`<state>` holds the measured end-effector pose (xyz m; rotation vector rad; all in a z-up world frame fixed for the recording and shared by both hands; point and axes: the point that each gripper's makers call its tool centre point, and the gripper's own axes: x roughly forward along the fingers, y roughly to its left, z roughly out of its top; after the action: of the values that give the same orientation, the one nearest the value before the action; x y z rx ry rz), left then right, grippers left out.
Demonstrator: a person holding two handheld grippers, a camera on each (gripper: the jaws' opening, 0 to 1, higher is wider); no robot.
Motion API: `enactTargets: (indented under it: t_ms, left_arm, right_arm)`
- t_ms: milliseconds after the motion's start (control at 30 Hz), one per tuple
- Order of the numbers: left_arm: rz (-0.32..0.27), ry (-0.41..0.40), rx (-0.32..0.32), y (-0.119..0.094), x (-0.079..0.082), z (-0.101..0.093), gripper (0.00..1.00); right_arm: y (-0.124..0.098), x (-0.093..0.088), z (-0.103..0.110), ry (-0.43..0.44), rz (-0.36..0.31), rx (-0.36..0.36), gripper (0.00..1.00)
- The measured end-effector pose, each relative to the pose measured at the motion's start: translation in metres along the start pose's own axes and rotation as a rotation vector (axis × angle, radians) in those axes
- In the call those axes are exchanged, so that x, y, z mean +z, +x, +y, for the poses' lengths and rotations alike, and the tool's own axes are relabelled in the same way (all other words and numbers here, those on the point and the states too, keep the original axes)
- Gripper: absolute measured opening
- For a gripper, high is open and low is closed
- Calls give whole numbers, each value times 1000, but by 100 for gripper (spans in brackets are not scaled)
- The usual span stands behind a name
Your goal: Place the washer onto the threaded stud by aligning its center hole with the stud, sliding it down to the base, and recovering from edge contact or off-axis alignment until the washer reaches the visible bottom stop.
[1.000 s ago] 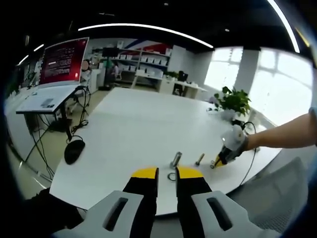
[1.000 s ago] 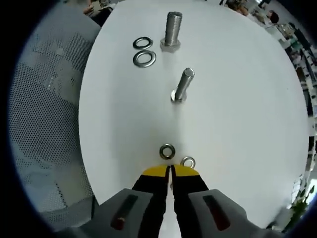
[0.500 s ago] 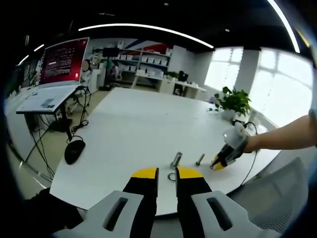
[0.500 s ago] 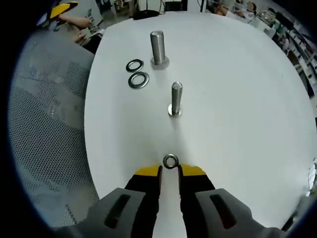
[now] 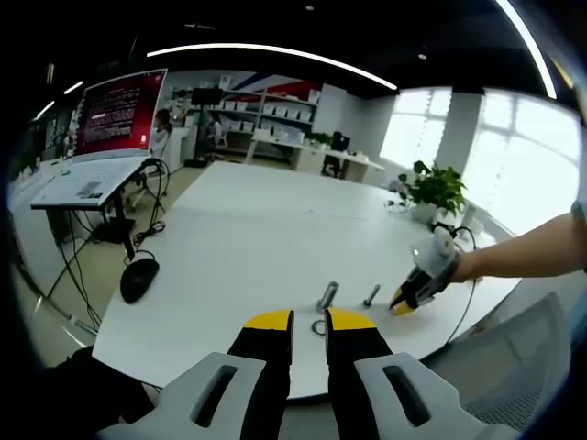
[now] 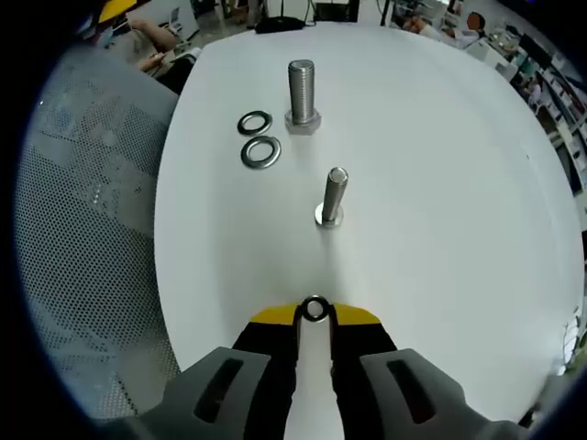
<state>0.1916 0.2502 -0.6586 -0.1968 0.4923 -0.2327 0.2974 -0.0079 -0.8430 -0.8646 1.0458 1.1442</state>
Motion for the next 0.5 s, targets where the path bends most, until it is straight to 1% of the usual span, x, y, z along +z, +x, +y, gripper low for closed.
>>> enactTargets:
  t_ms: [167, 267, 367, 500]
  left_arm:
    - [2, 0, 1, 0, -1, 0, 11]
    - [4, 0, 1, 0, -1, 0, 11]
    - [3, 0, 0, 0, -1, 0, 11]
    - [2, 0, -2, 0, 0, 0, 11]
  right_arm:
    - [0, 1, -1, 7, 7, -5, 13]
    - [-1, 3, -1, -6, 13, -24, 13]
    - [-4, 8, 3, 2, 3, -9, 13]
    - [-11, 19, 3, -2, -19, -12, 13]
